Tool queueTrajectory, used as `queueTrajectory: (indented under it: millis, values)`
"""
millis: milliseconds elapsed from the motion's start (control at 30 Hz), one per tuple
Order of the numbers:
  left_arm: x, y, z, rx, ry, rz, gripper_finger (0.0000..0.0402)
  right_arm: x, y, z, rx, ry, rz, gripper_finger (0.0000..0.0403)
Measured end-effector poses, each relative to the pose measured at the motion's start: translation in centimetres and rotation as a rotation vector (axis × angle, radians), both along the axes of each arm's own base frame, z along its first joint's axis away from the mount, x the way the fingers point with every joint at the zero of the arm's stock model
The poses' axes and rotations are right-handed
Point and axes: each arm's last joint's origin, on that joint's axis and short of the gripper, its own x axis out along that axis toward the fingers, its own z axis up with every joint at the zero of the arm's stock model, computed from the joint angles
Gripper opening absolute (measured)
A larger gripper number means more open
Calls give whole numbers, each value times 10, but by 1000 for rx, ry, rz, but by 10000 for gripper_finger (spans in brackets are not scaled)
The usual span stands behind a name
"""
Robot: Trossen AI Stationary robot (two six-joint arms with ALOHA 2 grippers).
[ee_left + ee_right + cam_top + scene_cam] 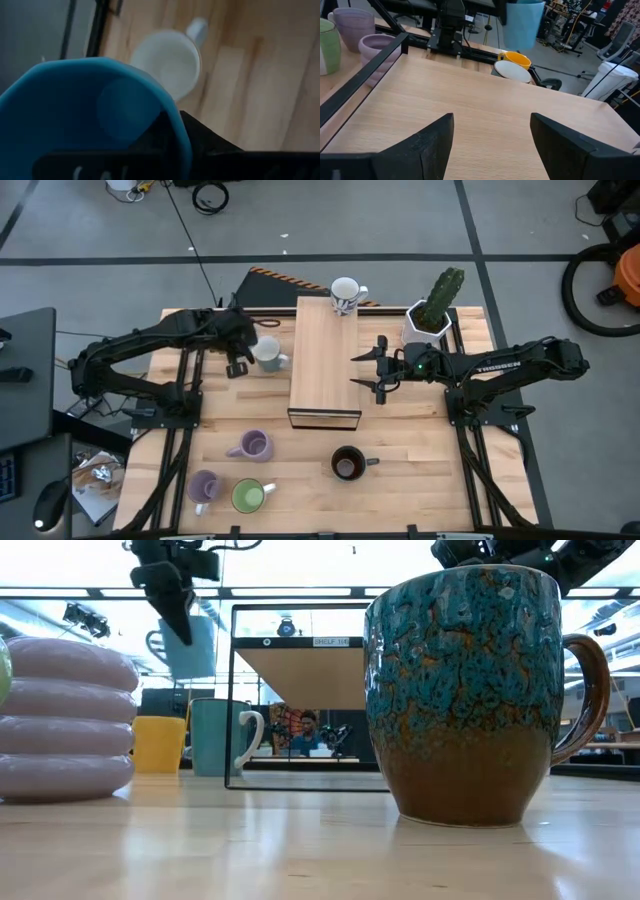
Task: Place coffee mugs
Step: Put the blue mug on the shelf
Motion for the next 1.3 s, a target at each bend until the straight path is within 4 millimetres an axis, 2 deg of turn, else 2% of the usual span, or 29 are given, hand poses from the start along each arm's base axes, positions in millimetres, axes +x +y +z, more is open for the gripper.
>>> queueTrajectory:
  millis: [133, 233, 433, 667, 867, 1067, 1300]
  values:
    - [13, 8, 1, 25, -74, -51, 31, 0, 0, 1, -1, -7, 0, 269]
    - [26, 15, 2, 12, -64, -83, 31, 0, -1, 1, -25, -4, -25, 269]
    - [64, 40, 9, -20, -34, -135, 31, -4, -4, 3, -55, 1, -130, 269]
    - [98, 71, 19, -58, -55, -180, 31, -24, -5, 15, -52, 9, -240, 269]
    - [118, 91, 28, -69, -41, -193, 31, -39, -4, 18, 13, 12, -257, 269]
    - [139, 101, 25, -109, -30, -232, 31, -47, -3, -2, 44, -10, -265, 269]
    - [156, 113, 17, -108, -20, -240, 31, -52, -2, 2, 38, -62, -260, 269]
